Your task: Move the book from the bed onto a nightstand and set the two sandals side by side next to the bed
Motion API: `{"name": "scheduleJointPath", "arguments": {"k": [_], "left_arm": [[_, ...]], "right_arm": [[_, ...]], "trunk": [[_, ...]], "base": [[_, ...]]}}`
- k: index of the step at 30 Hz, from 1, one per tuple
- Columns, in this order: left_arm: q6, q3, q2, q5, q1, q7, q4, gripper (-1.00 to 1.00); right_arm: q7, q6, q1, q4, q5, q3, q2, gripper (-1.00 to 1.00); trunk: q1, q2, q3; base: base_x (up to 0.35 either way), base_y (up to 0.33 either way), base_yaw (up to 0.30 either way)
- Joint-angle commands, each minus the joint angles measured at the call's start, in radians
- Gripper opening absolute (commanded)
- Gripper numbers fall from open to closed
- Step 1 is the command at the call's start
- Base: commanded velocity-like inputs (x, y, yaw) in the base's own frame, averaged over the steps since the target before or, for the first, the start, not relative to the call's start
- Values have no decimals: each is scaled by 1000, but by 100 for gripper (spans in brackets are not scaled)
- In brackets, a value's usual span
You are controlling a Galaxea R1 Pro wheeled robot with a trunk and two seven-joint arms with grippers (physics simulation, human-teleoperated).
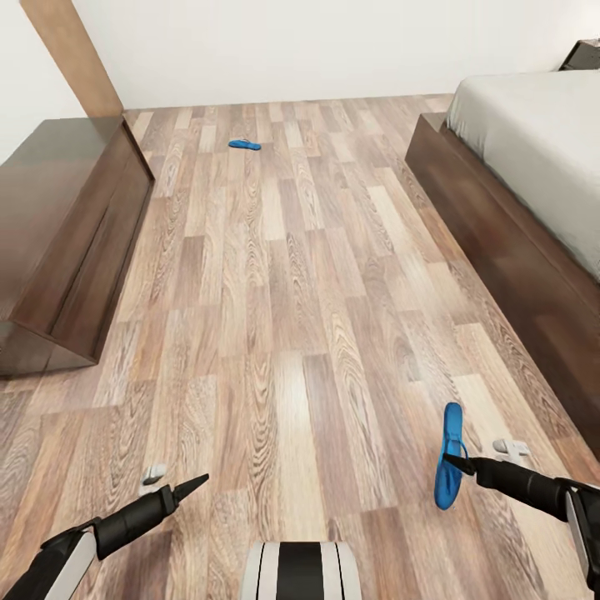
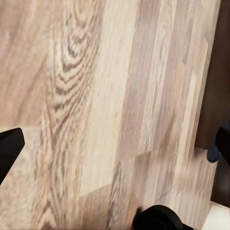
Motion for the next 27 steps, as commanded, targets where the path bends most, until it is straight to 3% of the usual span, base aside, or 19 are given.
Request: {"name": "scheduleJointPath", "arguments": {"k": [1, 27], "left_arm": [[7, 0, 0, 6, 0, -1, 2, 100], [-3, -1, -1, 6, 0, 1, 5, 100]], "right_arm": [[8, 4, -1, -1, 9, -2, 1, -100], [13, 5, -1, -1, 9, -4, 2, -100]], "trunk": [[-1, 0, 3], [-12, 6, 104]], "base": [[0, 0, 0], [0, 0, 0]]}}
